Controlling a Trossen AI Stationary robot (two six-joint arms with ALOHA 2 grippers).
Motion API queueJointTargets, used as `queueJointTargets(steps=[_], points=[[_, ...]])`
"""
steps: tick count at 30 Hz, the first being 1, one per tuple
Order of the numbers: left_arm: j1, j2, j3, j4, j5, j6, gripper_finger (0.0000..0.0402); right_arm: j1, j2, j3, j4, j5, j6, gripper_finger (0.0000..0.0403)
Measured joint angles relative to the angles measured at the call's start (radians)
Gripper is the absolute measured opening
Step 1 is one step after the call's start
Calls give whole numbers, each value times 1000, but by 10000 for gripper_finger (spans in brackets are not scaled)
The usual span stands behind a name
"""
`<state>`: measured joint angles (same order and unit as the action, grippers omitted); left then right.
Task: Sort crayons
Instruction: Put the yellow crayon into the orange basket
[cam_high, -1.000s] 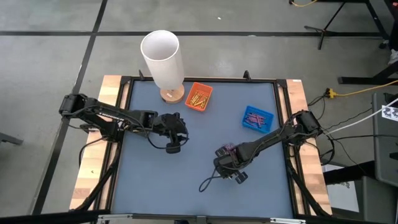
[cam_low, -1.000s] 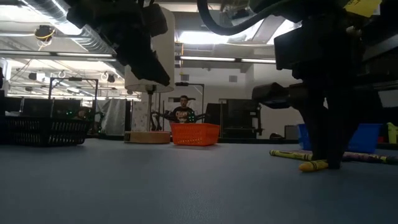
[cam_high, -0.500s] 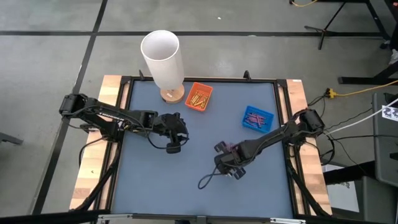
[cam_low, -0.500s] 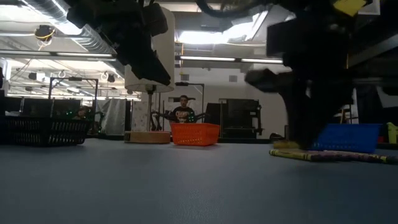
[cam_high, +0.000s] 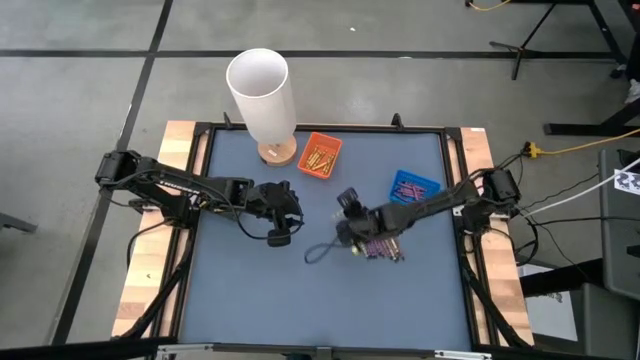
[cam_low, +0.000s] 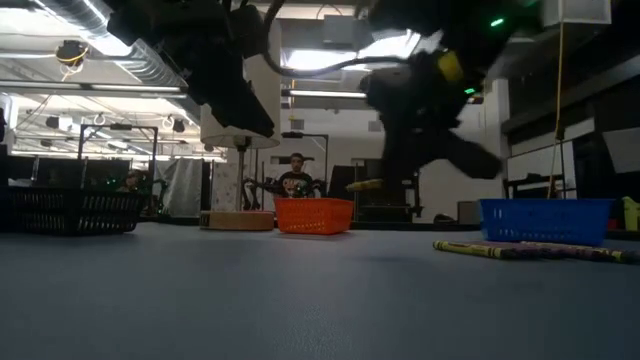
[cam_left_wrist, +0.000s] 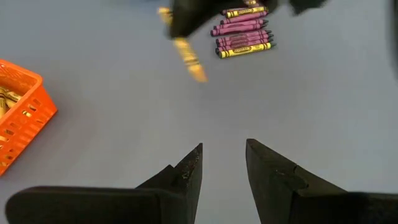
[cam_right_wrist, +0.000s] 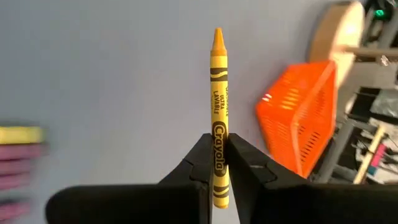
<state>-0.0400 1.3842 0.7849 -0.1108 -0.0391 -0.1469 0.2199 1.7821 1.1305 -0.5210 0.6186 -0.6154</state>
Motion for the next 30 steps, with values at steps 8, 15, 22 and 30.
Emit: queueJointTargets(steps=[8,15,22,30], points=[[0,0,0,0,0,0,107,-193,0,1,208,-2,-246,35],[0,0,0,0,0,0,107,-343,-1,2,393,-157,-488,35],[0,0,0,0,0,0,107,-451,16,3,484,-320,-570,35],[0,0,0,-3,0,0,107,-499,39,3,495,-342,-566,36]])
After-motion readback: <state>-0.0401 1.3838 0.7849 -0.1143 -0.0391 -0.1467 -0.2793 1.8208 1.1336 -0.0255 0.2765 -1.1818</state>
